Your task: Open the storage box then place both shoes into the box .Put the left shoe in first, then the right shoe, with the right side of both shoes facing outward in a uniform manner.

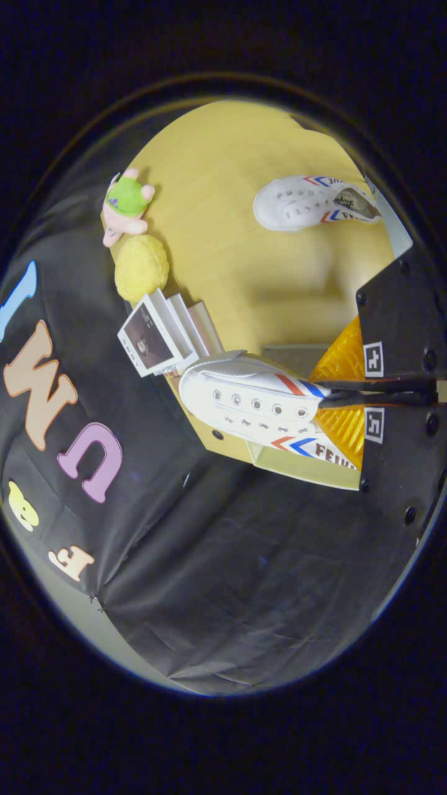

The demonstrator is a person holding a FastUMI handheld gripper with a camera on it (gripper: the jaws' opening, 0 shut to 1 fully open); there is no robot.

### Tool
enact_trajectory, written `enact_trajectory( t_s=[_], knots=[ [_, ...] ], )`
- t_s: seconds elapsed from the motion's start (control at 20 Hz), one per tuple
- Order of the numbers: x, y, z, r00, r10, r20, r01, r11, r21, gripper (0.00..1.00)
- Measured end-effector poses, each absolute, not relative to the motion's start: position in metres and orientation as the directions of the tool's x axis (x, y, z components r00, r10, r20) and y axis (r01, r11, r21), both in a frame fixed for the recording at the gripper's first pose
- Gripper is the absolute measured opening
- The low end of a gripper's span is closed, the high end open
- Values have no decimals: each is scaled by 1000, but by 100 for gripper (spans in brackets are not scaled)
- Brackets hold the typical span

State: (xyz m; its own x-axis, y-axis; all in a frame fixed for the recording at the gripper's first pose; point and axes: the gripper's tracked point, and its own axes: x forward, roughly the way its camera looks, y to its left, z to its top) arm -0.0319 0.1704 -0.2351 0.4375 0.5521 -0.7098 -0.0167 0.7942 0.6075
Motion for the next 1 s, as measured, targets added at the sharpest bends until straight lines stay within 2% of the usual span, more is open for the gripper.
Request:
enact_trajectory(
  t_s=[0.5,1.0],
  knots=[
    [-52,274,-274,315,582,-749,-94,805,586,4],
    [-67,322,-340,200,470,-860,-72,882,466,4]
  ],
)
